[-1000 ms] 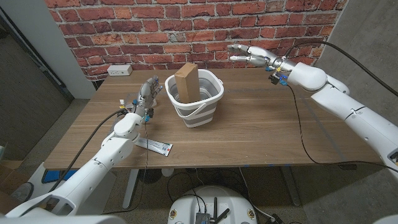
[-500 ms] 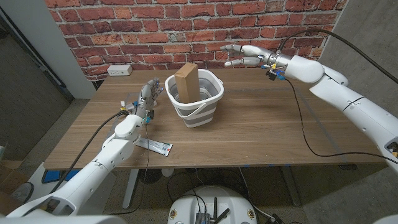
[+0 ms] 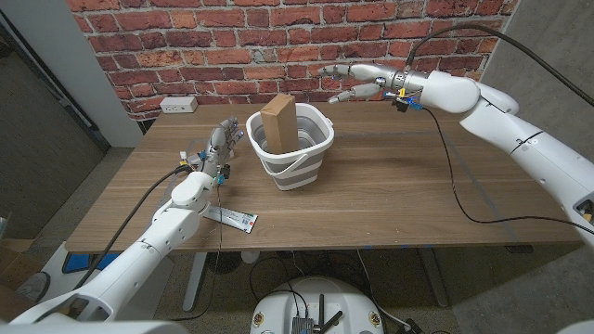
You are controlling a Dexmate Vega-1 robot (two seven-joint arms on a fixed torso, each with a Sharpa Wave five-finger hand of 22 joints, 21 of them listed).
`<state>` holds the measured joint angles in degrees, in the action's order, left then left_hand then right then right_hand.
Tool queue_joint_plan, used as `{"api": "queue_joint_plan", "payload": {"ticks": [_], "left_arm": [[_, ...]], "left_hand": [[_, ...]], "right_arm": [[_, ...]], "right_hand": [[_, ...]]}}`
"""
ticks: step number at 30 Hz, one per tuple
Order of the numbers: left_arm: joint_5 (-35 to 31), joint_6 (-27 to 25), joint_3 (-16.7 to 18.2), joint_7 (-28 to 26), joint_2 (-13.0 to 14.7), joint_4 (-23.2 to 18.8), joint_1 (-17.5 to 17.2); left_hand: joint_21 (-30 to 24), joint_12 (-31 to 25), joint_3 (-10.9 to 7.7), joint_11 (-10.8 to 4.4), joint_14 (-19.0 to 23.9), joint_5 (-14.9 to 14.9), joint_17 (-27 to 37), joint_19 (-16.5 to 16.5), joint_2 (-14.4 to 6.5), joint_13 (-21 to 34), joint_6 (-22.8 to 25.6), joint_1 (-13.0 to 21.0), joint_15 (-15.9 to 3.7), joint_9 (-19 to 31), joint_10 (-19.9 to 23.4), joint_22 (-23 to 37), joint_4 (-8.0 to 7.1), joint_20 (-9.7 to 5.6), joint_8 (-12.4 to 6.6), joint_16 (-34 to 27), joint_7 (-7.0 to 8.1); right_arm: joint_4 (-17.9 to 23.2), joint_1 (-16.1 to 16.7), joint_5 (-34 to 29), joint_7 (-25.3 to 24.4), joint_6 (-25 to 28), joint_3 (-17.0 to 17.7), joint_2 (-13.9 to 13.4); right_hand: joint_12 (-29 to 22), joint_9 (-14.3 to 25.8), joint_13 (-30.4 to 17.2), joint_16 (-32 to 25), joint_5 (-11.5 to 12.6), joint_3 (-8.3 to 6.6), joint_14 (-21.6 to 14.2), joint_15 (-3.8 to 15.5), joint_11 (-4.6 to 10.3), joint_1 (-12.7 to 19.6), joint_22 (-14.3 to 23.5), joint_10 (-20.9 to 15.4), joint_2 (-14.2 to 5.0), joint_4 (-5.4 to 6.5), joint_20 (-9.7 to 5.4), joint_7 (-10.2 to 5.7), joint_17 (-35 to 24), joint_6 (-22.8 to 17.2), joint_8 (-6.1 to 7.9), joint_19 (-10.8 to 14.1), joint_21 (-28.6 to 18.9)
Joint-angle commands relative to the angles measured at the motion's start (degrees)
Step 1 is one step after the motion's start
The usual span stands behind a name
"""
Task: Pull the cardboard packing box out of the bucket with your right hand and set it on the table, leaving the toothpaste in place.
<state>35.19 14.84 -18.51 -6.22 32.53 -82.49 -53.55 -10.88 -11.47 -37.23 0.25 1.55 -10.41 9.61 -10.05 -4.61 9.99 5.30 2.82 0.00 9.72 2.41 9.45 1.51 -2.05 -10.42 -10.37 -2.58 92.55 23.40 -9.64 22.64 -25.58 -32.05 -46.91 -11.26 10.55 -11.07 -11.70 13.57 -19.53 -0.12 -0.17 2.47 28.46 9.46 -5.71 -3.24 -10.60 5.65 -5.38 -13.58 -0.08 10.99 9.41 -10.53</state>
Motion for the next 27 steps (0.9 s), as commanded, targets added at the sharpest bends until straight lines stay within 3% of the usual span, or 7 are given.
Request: {"api": "queue_joint_plan", "payload": {"ticks": [1, 14, 27], "left_arm": [[0.27, 0.16, 0.1, 0.87, 0.11, 0.45, 0.48], [0.68, -0.01, 0.29, 1.08, 0.19, 0.7, 0.54], [0.98, -0.74, 0.17, 1.5, 0.41, 1.08, 0.86]], "left_hand": [[0.02, 0.13, -0.16, 0.19, 0.28, 0.01, 0.1, -0.52, -3.4, 0.26, 0.58, 0.29, -0.04, 0.3, 0.63, 0.21, 0.34, -2.59, -0.25, 0.17, 0.09], [0.02, 0.18, -0.33, 0.22, 0.28, 0.01, 0.15, -0.54, -3.54, 0.27, 0.73, 0.12, -0.03, 0.31, 0.66, 0.22, 0.29, -2.55, -0.22, 0.18, 0.03], [0.01, 0.22, -0.45, 0.16, 0.3, 0.02, 0.16, -0.59, -3.6, 0.27, 0.8, 0.0, 0.01, 0.32, 0.67, 0.22, 0.27, -2.52, -0.19, 0.19, 0.06]], "right_arm": [[1.25, -4.26, -4.23, 3.42, -1.29, -1.9, 0.99], [0.29, -9.63, -6.74, 9.0, -3.68, -4.97, 3.52], [0.2, -14.86, -8.9, 14.29, -4.75, -7.39, 6.02]], "right_hand": [[0.15, 0.22, -0.34, -0.38, 0.47, -0.46, -0.39, -1.12, 0.12, 1.17, 0.22, 0.58, 0.38, 0.11, 1.08, -0.66, -0.09, 0.49, -0.18, 0.02, -0.01], [0.13, 0.52, -0.8, -0.59, 1.56, -1.08, 0.07, -4.57, -0.1, 3.67, 0.22, 1.72, 2.59, 0.17, 3.98, -1.53, -0.09, 1.65, 0.14, 0.29, -0.2], [0.18, 0.67, -1.04, -0.9, 2.11, -1.61, 0.12, -6.29, 0.02, 5.16, 0.2, 3.01, 3.22, 0.29, 5.81, -2.08, -0.33, 3.01, 0.12, 0.27, -0.17]]}}
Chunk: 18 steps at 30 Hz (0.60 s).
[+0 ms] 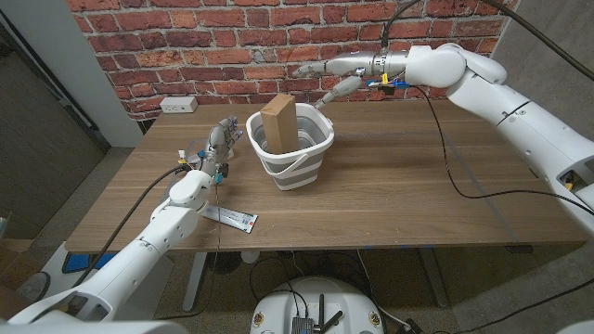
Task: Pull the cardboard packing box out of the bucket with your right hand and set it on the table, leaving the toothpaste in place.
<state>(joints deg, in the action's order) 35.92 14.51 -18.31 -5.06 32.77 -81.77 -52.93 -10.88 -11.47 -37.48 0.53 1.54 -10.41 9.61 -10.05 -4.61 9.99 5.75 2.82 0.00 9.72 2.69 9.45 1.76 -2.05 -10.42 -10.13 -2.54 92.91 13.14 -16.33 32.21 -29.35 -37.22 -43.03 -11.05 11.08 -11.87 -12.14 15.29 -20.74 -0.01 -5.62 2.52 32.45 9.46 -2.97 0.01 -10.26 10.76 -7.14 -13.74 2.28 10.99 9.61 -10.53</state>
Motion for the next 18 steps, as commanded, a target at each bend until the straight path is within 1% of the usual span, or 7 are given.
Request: {"api": "queue_joint_plan", "payload": {"ticks": [1, 3, 5, 7, 12, 14, 18], "left_arm": [[0.2, -0.71, -0.02, 0.14, 0.3, 0.17, 0.15], [0.28, -0.57, 0.01, 0.25, 0.28, 0.24, 0.12], [0.34, -0.44, 0.04, 0.39, 0.31, 0.28, 0.02], [0.33, -0.54, 0.05, 0.2, 0.29, 0.2, -0.02], [0.34, -0.6, 0.08, 0.04, 0.31, 0.1, -0.17], [0.23, -0.74, 0.09, -0.18, 0.45, -0.13, -0.32], [0.27, -0.51, 0.16, -0.08, 0.45, -0.1, -0.41]], "left_hand": [[0.01, 0.22, -0.21, -0.11, 0.33, 0.02, 0.16, -0.59, -3.6, 0.27, 0.34, -0.01, 0.01, 0.32, 0.4, 0.22, 0.02, -2.51, -0.18, -0.05, 0.03], [0.01, 0.22, -0.23, -0.17, 0.35, 0.02, 0.16, -0.58, -3.61, 0.27, 0.34, -0.02, -0.02, 0.32, 0.41, 0.22, 0.02, -2.51, -0.18, -0.06, 0.04], [0.01, 0.24, -0.26, -0.19, 0.33, 0.02, 0.16, -0.6, -3.61, 0.27, 0.39, -0.04, -0.03, 0.32, 0.38, 0.22, 0.02, -2.5, -0.19, -0.05, 0.04], [0.01, 0.25, -0.29, -0.14, 0.36, 0.02, 0.16, -0.61, -3.63, 0.28, 0.35, -0.06, 0.03, 0.32, 0.37, 0.22, 0.02, -2.51, -0.16, -0.06, 0.03], [0.01, 0.25, -0.35, -0.09, 0.32, 0.02, 0.16, -0.6, -3.63, 0.28, 0.36, -0.1, 0.01, 0.32, 0.4, 0.22, 0.02, -2.48, -0.14, -0.03, 0.06], [0.02, 0.26, -0.38, -0.12, 0.36, 0.02, 0.16, -0.59, -3.64, 0.28, 0.39, -0.12, 0.02, 0.32, 0.4, 0.22, 0.02, -2.49, -0.15, -0.04, 0.03], [0.02, 0.26, -0.43, -0.14, 0.31, 0.02, 0.16, -0.6, -3.66, 0.28, 0.4, -0.14, 0.03, 0.33, 0.42, 0.22, 0.02, -2.51, -0.14, -0.02, 0.05]], "right_arm": [[-0.3, -5.37, -2.52, 5.36, -1.21, -2.61, 2.52], [-0.43, -5.81, -2.66, 5.85, -1.39, -2.83, 2.74], [-0.82, -7.06, -3.1, 7.22, -1.62, -3.65, 3.4], [-1.05, -7.48, -3.1, 7.77, -1.83, -3.92, 3.66], [-1.31, -9.04, -3.86, 9.54, -2.27, -5.03, 4.68], [-1.28, -9.96, -4.18, 10.77, -2.01, -5.67, 5.29], [-1.65, -10.94, -4.3, 12.02, -2.03, -6.39, 6.06]], "right_hand": [[-0.05, 0.16, -0.26, -0.47, 0.47, -0.53, 0.07, -1.07, -0.05, 1.44, 0.2, 0.37, -0.02, -0.08, 0.86, -0.37, -0.2, 0.71, 0.15, 0.0, -0.14], [-0.04, 0.18, -0.34, -0.4, 0.61, -0.74, 0.4, -1.16, -0.08, 1.89, 0.2, 0.69, -0.01, -0.1, 1.11, -0.58, -0.25, 1.29, 0.05, -0.21, -0.05], [-0.02, 0.19, -0.38, -0.42, 0.68, -0.84, 0.44, -1.33, -0.09, 2.12, 0.2, 0.88, -0.01, -0.1, 1.2, -0.69, -0.28, 1.45, 0.05, -0.38, 0.01], [-0.08, 0.22, -0.47, -0.37, 0.82, -1.04, 0.78, -1.36, 0.07, 2.59, 0.2, 1.1, 0.01, -0.1, 1.3, -1.2, -0.35, 2.08, -0.04, -0.63, 0.07], [-0.21, 0.24, -0.57, -0.29, 0.96, -1.21, 1.24, -1.81, 0.34, 3.02, 0.2, 1.08, 0.09, -0.08, 1.38, -1.4, -0.43, 2.29, 0.05, -0.95, 0.16], [-0.29, 0.27, -0.65, -0.2, 1.05, -1.33, 1.67, -2.45, 0.38, 3.34, 0.2, 1.13, 0.17, -0.06, 1.43, -1.51, -0.49, 2.39, 0.15, -1.23, 0.22], [-0.32, 0.29, -0.74, -0.06, 1.15, -1.43, 2.32, -2.82, 0.39, 3.61, 0.21, 1.3, 0.26, 0.01, 1.48, -1.56, -0.58, 2.44, 0.28, -1.6, 0.29]]}}
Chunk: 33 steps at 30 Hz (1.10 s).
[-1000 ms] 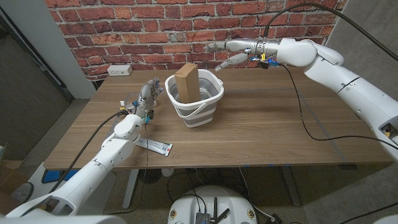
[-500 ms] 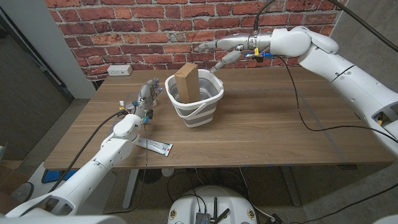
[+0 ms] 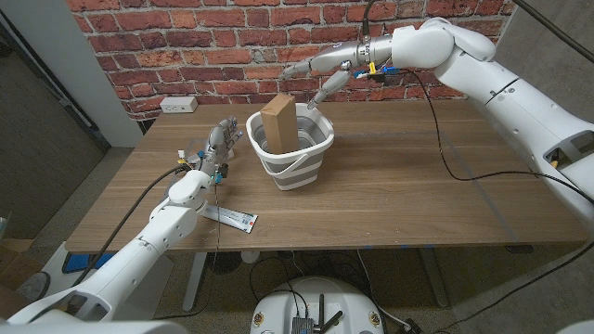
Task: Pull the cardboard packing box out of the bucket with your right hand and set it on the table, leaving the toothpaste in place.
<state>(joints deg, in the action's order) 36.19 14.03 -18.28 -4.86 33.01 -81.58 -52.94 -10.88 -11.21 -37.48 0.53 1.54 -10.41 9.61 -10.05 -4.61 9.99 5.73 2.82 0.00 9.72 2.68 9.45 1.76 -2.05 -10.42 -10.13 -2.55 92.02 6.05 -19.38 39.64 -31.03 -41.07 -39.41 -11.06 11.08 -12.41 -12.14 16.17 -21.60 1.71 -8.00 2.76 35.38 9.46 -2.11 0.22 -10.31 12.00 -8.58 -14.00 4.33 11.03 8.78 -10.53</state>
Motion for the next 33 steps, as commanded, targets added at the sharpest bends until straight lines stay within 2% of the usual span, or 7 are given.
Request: {"api": "queue_joint_plan", "payload": {"ticks": [1, 12, 24, 33], "left_arm": [[0.15, 0.28, 0.17, 0.08, 0.17, -0.14, -0.42], [0.28, 0.28, 0.12, 0.15, 0.14, -0.12, -0.7], [0.49, 0.57, 0.44, -0.08, 0.35, -0.64, -1.69], [0.56, 1.61, 0.65, 0.5, 0.33, -0.38, -1.87]], "left_hand": [[0.02, -0.01, -0.44, -0.15, 0.32, 0.02, 0.16, -0.59, -3.66, 0.28, 0.41, -0.15, 0.01, 0.32, 0.45, 0.22, 0.02, -2.49, -0.13, -0.02, 0.1], [0.03, 0.01, -0.59, -0.14, 0.34, 0.03, 0.16, -0.58, -3.69, 0.28, 0.42, -0.23, 0.03, 0.33, 0.49, 0.22, 0.02, -2.5, -0.1, -0.02, 0.04], [0.03, 0.05, -0.72, -0.21, 0.35, 0.03, 0.17, -0.6, -3.72, 0.28, 0.41, -0.31, 0.06, 0.33, 0.45, 0.23, 0.0, -2.48, -0.08, -0.02, 0.08], [0.03, 0.04, -0.8, -0.17, 0.4, 0.03, 0.17, -0.6, -3.72, 0.29, 0.43, -0.37, 0.11, 0.34, 0.49, 0.23, -0.01, -2.46, -0.07, -0.03, 0.05]], "right_arm": [[-1.14, -4.48, -1.23, 5.48, -0.27, -3.11, 3.0], [-2.61, -7.46, -2.41, 8.12, -0.14, -5.53, 5.95], [-2.72, -10.32, -3.96, 11.72, 1.42, -7.89, 7.94], [-4.84, -12.82, -4.16, 13.95, 0.7, -9.94, 10.2]], "right_hand": [[-0.27, 0.3, -0.23, -0.06, 0.3, -0.6, 0.71, -0.63, 0.2, 0.76, 0.21, 0.61, 0.09, 0.09, 0.26, -0.13, -0.35, 0.38, 0.29, -0.9, 0.31], [-0.77, 0.36, -0.52, -0.49, 0.77, -1.17, 0.5, -1.02, -0.17, 1.93, 0.24, 0.08, -0.04, 0.1, 0.23, -0.29, -0.6, -0.46, 0.96, -1.55, 0.29], [-1.21, 0.43, -0.83, -1.15, 1.32, -1.75, -0.55, -1.3, -0.53, 3.27, 0.26, -0.62, 0.02, 0.0, 0.17, -0.34, -0.78, -1.14, 1.41, -1.54, 0.08], [-1.39, 0.46, -1.01, -1.22, 1.67, -2.03, -0.33, -1.0, 0.14, 4.01, 0.29, -0.9, 0.18, 0.03, 0.17, -0.44, -0.93, -1.43, 1.63, -1.38, -0.06]]}}
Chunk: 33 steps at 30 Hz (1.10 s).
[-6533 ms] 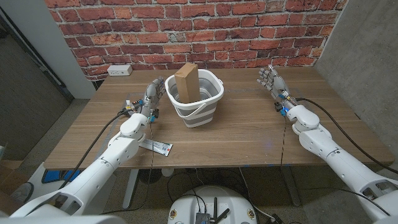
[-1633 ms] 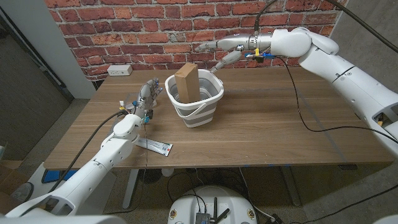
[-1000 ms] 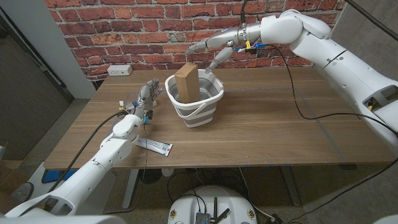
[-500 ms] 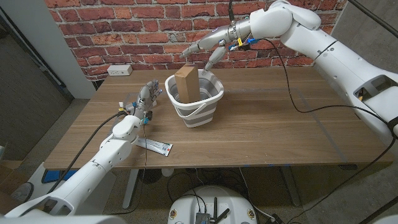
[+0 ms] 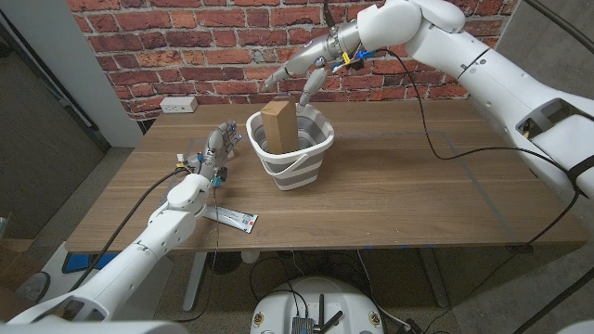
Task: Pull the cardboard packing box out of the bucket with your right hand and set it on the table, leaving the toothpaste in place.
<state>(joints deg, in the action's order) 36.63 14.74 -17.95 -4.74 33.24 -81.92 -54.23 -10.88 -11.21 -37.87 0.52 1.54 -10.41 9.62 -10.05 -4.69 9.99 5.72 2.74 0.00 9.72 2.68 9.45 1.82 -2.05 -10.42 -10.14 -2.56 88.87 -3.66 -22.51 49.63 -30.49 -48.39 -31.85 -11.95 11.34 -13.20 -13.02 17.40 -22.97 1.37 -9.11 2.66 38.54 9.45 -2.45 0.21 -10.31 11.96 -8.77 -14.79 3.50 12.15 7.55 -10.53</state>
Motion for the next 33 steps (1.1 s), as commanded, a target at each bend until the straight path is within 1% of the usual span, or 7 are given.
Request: {"api": "queue_joint_plan", "payload": {"ticks": [1, 6, 11, 20, 23, 27, 33], "left_arm": [[0.07, 0.72, 0.34, 0.3, 0.29, -0.27, -0.7], [0.32, 0.75, 0.45, 0.67, 0.46, -0.38, -0.91], [0.59, 0.76, 0.52, 1.0, 0.56, -0.42, -1.11], [0.97, 1.09, 0.66, 1.09, 0.44, -0.44, -1.75], [1.13, 1.35, 0.83, 1.17, 0.45, -0.39, -1.98], [1.27, 1.36, 0.88, 1.22, 0.48, -0.46, -2.18], [1.42, 0.94, 0.91, 0.96, 0.57, -0.83, -2.49]], "left_hand": [[0.02, 0.04, -0.41, -0.12, 0.41, 0.03, 0.17, -0.61, -3.64, 0.29, 0.45, -0.3, 0.08, 0.34, 0.53, 0.23, -0.08, -2.46, -0.08, -0.03, 0.08], [0.02, 0.07, -0.47, -0.24, 0.44, 0.04, 0.16, -0.61, -3.63, 0.29, 0.48, -0.33, 0.0, 0.34, 0.47, 0.23, -0.08, -2.48, -0.08, -0.03, 0.05], [0.03, 0.06, -0.51, -0.21, 0.39, 0.04, 0.16, -0.61, -3.63, 0.29, 0.52, -0.36, -0.03, 0.34, 0.5, 0.23, -0.09, -2.49, -0.09, -0.01, 0.07], [0.02, 0.01, -0.59, -0.19, 0.45, 0.04, 0.17, -0.63, -3.65, 0.29, 0.54, -0.42, 0.03, 0.34, 0.67, 0.23, -0.13, -2.46, -0.08, -0.03, 0.07], [0.01, 0.01, -0.62, -0.13, 0.45, 0.04, 0.17, -0.66, -3.65, 0.29, 0.57, -0.44, 0.05, 0.35, 0.68, 0.23, -0.14, -2.47, -0.09, -0.03, 0.04], [-0.01, -0.02, -0.66, -0.21, 0.58, 0.04, 0.18, -0.71, -3.68, 0.3, 0.67, -0.48, 0.1, 0.35, 0.8, 0.23, -0.17, -2.45, -0.13, -0.08, 0.04], [-0.01, -0.03, -0.72, -0.27, 0.58, 0.03, 0.18, -0.72, -3.69, 0.3, 0.74, -0.53, 0.06, 0.36, 0.85, 0.23, -0.22, -2.41, -0.14, -0.06, 0.03]], "right_arm": [[-2.15, -3.83, -0.97, 5.25, 0.68, -3.3, 3.33], [-2.74, -5.19, -1.93, 6.72, 1.39, -4.66, 4.6], [-4.23, -7.18, -3.45, 8.54, 1.56, -6.86, 6.78], [-4.3, -8.74, -6.42, 9.96, 1.96, -9.2, 8.36], [-5.86, -10.1, -7.63, 10.92, 0.7, -10.84, 9.75], [-7.31, -11.11, -8.58, 11.38, -1.01, -12.19, 10.82], [-8.8, -11.67, -9.04, 11.45, -2.54, -12.91, 11.38]], "right_hand": [[-0.54, 0.19, -0.23, -0.35, 0.49, -0.7, 0.03, 0.35, 0.35, 0.94, 0.3, -0.65, 0.22, 0.05, 0.2, -0.54, -0.16, -0.73, 0.56, -0.11, -0.09], [-0.67, 0.19, -0.28, -0.45, 0.61, -0.76, 0.0, 0.52, 1.29, 1.16, 0.31, -1.01, 0.32, 0.12, 0.15, -0.75, -0.24, -0.77, 0.61, 0.1, -0.2], [-0.89, 0.19, -0.31, -0.58, 0.69, -0.79, -0.15, 0.56, 1.27, 1.33, 0.33, -1.59, 0.44, 0.17, 0.14, -0.83, -0.3, -0.84, 0.66, 0.3, -0.28], [-1.19, 0.2, -0.41, -0.96, 0.81, -0.94, -0.76, 0.7, 1.04, 1.81, 0.34, -2.48, 0.56, 0.22, 0.13, -0.67, -0.44, -1.02, 0.79, 0.67, -0.4], [-1.25, 0.2, -0.45, -1.11, 0.86, -1.01, -1.0, 1.03, 1.21, 2.02, 0.34, -2.71, 0.58, 0.23, 0.13, -0.71, -0.49, -1.43, 0.98, 0.83, -0.44], [-1.39, 0.21, -0.49, -1.25, 0.89, -1.08, -1.23, 1.13, 1.36, 2.26, 0.34, -3.13, 0.61, 0.21, 0.12, -0.94, -0.54, -1.81, 1.16, 0.99, -0.49], [-1.51, 0.24, -0.59, -1.48, 0.81, -1.24, -1.66, 1.3, 1.72, 3.02, 0.35, -3.6, 0.97, -0.02, 0.07, -1.2, -0.58, -2.48, 1.51, 1.39, -0.58]]}}
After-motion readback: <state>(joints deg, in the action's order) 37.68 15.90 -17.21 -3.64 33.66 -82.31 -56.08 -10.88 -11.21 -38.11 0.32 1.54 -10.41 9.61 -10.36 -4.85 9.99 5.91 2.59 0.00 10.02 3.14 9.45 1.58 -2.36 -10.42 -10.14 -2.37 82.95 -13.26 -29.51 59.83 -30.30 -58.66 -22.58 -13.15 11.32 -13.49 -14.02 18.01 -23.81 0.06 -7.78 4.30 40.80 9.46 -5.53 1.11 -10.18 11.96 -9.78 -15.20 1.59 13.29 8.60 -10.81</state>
